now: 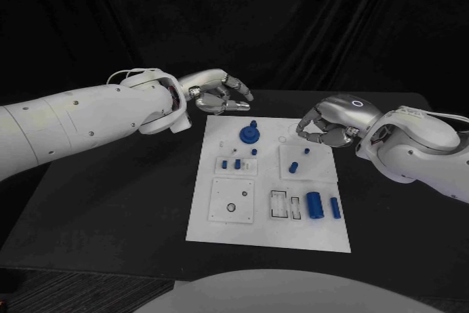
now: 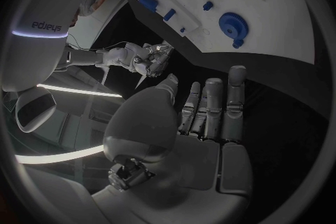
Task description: Assemble the parts on the task board
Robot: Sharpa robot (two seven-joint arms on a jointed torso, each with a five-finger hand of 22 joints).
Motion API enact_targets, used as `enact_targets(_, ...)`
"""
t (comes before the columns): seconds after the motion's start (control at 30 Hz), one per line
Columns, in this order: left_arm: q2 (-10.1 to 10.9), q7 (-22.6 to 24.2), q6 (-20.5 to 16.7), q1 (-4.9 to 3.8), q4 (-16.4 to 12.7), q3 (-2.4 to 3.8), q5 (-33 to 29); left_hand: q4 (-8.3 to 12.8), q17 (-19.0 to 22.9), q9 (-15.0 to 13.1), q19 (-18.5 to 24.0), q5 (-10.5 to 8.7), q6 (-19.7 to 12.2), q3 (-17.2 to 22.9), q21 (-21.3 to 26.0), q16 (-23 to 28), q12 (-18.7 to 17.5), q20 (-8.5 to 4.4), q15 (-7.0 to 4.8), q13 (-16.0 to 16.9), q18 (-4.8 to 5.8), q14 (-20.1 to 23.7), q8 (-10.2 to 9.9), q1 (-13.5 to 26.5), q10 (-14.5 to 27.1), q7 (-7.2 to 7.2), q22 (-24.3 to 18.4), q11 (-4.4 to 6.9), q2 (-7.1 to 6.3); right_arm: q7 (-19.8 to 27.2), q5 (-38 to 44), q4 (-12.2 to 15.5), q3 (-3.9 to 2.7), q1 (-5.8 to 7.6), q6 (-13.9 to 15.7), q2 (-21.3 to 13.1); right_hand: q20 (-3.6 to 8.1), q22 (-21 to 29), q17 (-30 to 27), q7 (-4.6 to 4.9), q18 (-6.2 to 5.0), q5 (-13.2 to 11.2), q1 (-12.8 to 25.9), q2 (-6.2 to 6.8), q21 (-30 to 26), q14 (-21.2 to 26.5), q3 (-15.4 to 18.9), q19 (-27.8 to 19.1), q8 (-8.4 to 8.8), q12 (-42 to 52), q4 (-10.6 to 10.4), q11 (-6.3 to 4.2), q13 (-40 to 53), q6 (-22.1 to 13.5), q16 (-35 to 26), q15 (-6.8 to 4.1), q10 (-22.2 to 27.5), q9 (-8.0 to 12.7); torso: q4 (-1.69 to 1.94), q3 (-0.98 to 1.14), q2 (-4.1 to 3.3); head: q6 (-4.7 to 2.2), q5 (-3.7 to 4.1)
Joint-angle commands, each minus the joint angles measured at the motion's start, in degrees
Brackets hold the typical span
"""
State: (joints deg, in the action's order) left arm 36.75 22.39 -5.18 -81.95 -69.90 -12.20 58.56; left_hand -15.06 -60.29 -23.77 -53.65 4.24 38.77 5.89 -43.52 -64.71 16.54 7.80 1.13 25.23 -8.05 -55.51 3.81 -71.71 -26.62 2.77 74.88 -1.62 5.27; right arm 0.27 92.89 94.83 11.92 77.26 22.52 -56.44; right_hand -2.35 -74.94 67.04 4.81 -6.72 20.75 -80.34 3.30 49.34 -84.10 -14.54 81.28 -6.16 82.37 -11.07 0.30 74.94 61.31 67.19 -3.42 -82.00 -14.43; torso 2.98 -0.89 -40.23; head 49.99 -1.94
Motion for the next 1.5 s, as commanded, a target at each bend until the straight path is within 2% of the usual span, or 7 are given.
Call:
enact_targets(0.03, -0.7, 9.9, -0.6, 1.13, 2.3, 0.06, 0.0, -1.0, 2.3, 3.1, 1.6, 9.2, 0.0, 0.5, 3.9, 2.1, -0.6, 0.1, 0.16, -2.8, -1.39, 2.5, -0.1, -2.6, -0.6, -0.72, -0.4, 0.76, -0.58, 0.4, -0.6, -0.4, -0.03, -0.4, 1.0, 0.2, -0.06, -5.9, -0.1, -0.11, 0.03, -0.1, 0.2, -0.35, -0.4, -1.3, -0.3, 0.3, -0.09, -0.4, 0.1, -0.24, 1.7, 0.2, -0.3, -0.4, 0.1, 0.1, -0.12, -0.16, 0.06, 0.01, -0.06)
enact_targets(0.07, -0.9, 10.5, -1.1, 1.52, 3.0, 0.06, 0.0, 2.4, 1.9, 4.3, 0.5, 14.3, 0.3, 1.7, 3.6, 1.5, -0.4, -0.01, -0.18, -3.8, -1.31, 1.4, -0.1, -8.1, -1.5, -1.33, -0.2, 0.9, -1.74, 0.4, -0.7, -0.5, -0.03, -0.51, 0.9, 0.2, -0.05, -5.8, -0.2, -0.1, 0.01, -0.1, 0.0, -0.37, -0.6, -1.3, -0.3, 0.2, -0.09, -0.4, 0.1, -0.24, 1.6, 0.2, -0.4, -0.4, 0.2, 0.1, -0.1, -0.18, 0.1, 0.01, -0.04)
enact_targets(0.3, -2.3, 12.9, -4.0, 3.36, 5.3, 0.07, 2.4, 6.6, -3.9, 8.5, -9.8, 9.88, 4.6, 5.7, -6.8, -5.1, 1.0, -1.21, -1.52, -7.8, 0.41, -8.9, 0.3, -16.6, -7.5, -0.09, 4.7, 0.52, -3.91, 0.6, -0.7, -0.8, -0.03, -0.92, 0.7, 0.3, -0.05, -5.8, -0.2, -0.1, 0.01, -0.1, 0.0, -0.37, -0.6, -1.3, -0.3, 0.2, -0.09, -0.4, 0.1, -0.24, 1.6, 0.2, -0.4, -0.4, 0.2, 0.1, 0.03, -0.19, 0.15, 0.01, 0.52)
enact_targets(0.47, -2.9, 12.5, -9.4, 4.01, 4.5, 0.07, 13.9, 3.0, -11.1, 10.1, -18.1, -1.02, 7.1, 1.9, -16.9, -12.2, 3.4, -1.28, -2.87, -8.5, 2.32, -18.5, 0.7, -11.6, -13.3, -1.54, 7.4, 1.74, -6.94, 0.6, -0.8, -0.8, -0.03, -1.08, 0.6, 0.3, -0.05, -5.8, -0.2, -0.1, 0.01, -0.1, 0.0, -0.37, -0.6, -1.3, -0.3, 0.2, -0.09, -0.4, 0.1, -0.24, 1.6, 0.2, -0.4, -0.4, 0.2, 0.1, 0.07, -0.17, 0.14, 0.01, 0.76)
enact_targets(0.63, -3.3, 10.2, -12.9, 4.29, 2.8, 0.07, 24.4, 4.2, -17.0, 11.3, -24.9, 1.75, 9.2, 1.9, -26.9, -17.4, 4.9, -1.61, -3.66, -8.6, 3.94, -25.0, 0.8, -13.5, -16.5, -0.87, 9.7, 1.44, -7.74, 0.6, -0.8, -0.7, -0.03, -1.13, 0.4, 0.3, -0.05, -5.8, -0.2, -0.1, 0.01, -0.1, 0.0, -0.37, -0.6, -1.3, -0.3, 0.2, -0.09, -0.4, 0.1, -0.24, 1.6, 0.2, -0.4, -0.4, 0.2, 0.1, -0.11, -0.28, 0.12, 0.01, 0.37)
enact_targets(1.13, -4.9, 1.4, -10.2, 4.49, 0.2, 0.07, 40.7, 3.6, -15.8, 12.5, -25.0, -1.27, 9.9, -0.1, -26.9, -17.4, 4.7, -2.21, -3.33, -8.3, 3.71, -25.3, 0.1, -10.6, -17.9, -2.08, 9.4, 0.53, -9.37, 0.0, -0.8, -0.5, -0.03, -1.21, -0.6, 0.3, -0.04, -5.7, -0.6, -0.06, -0.08, 0.0, -0.1, -0.35, -1.3, -1.2, -0.4, 0.1, -0.09, -0.7, 0.2, -0.22, 1.2, 0.2, -0.9, -0.39, 0.4, 0.1, -0.07, -0.03, -0.05, 0.01, -0.15)
enact_targets(1.5, -6.7, -3.0, -6.5, 5.32, 1.0, 0.07, 43.3, 5.5, -15.6, 12.2, -25.1, 2.17, 11.4, 1.5, -27.5, -17.7, 6.1, -2.37, -3.26, -6.1, 3.76, -25.4, 0.7, -12.2, -20.2, -1.59, 9.5, 0.55, -8.39, 0.0, -0.8, -0.4, -0.03, -1.44, -1.2, 0.3, -0.06, -5.5, -1.0, -0.04, -0.18, 0.1, -0.2, -0.31, -2.2, -1.0, -0.5, -0.1, -0.11, -1.0, 0.3, -0.18, 0.8, 0.2, -1.3, -0.34, 0.6, 0.1, -0.07, -0.02, -0.05, 0.01, 0.27)
